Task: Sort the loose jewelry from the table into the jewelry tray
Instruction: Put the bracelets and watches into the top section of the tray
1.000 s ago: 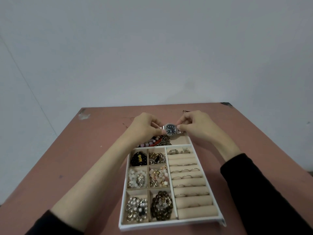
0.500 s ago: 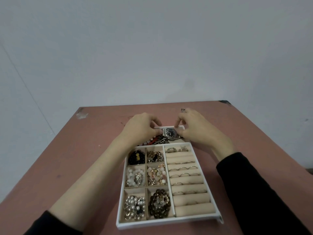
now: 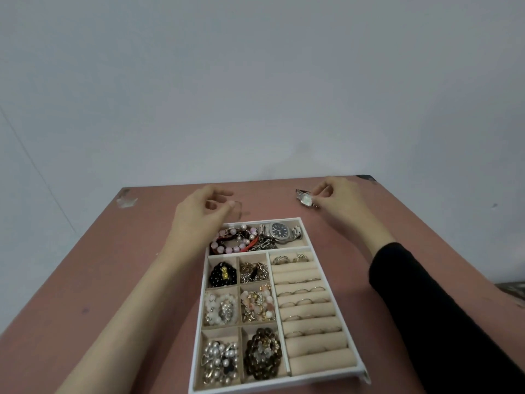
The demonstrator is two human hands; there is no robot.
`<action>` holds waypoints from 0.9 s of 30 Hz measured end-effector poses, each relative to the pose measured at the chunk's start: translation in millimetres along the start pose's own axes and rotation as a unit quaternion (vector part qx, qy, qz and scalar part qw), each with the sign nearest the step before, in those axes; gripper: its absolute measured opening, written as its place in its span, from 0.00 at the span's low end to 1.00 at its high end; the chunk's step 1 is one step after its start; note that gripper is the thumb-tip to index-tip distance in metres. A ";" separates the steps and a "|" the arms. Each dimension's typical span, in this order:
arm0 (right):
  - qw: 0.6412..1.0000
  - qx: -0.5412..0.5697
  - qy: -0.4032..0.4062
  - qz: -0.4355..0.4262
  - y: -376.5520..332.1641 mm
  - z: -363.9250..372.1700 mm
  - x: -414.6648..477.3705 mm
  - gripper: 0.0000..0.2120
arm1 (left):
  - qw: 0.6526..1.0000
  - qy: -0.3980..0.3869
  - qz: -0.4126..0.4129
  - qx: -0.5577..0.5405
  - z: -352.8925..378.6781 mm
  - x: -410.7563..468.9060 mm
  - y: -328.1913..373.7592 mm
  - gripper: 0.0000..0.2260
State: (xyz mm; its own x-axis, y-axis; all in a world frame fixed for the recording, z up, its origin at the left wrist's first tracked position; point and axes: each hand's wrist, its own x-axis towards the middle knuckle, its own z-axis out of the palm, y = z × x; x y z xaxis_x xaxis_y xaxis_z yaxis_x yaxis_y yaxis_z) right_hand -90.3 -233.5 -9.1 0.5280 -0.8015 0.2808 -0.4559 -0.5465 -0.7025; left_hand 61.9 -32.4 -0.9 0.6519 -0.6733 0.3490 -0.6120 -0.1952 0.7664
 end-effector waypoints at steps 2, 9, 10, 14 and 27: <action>0.998 -0.056 -0.030 -0.009 5.0 0.8 7.0 0.06 | 1.000 0.009 -0.008 -0.016 -0.6 -0.9 -1.8 0.07; 0.981 -0.163 -0.103 -0.009 -1.7 1.6 22.4 0.07 | 1.000 0.005 0.016 0.000 0.6 -5.7 -1.6 0.05; 0.985 -0.143 -0.099 -0.003 -2.7 2.7 21.8 0.07 | 1.000 0.006 0.021 0.001 0.3 -6.3 -1.5 0.05; 0.996 -0.024 -0.090 0.000 -21.1 -0.6 15.8 0.09 | 0.999 0.015 0.020 -0.042 -2.4 -7.9 3.2 0.06; 0.877 0.402 -0.263 -0.016 -91.2 -8.1 -33.8 0.08 | 0.955 -0.132 0.001 -0.267 -7.4 -15.4 21.8 0.17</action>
State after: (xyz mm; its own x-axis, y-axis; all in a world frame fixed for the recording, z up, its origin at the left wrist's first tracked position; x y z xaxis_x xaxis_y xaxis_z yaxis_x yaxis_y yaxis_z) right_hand -72.4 -158.6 50.8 0.8855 -0.4497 0.1170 0.1063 -0.0492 -0.9931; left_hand 41.8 -20.9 14.4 0.4725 -0.8431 0.2569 -0.2521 0.1500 0.9560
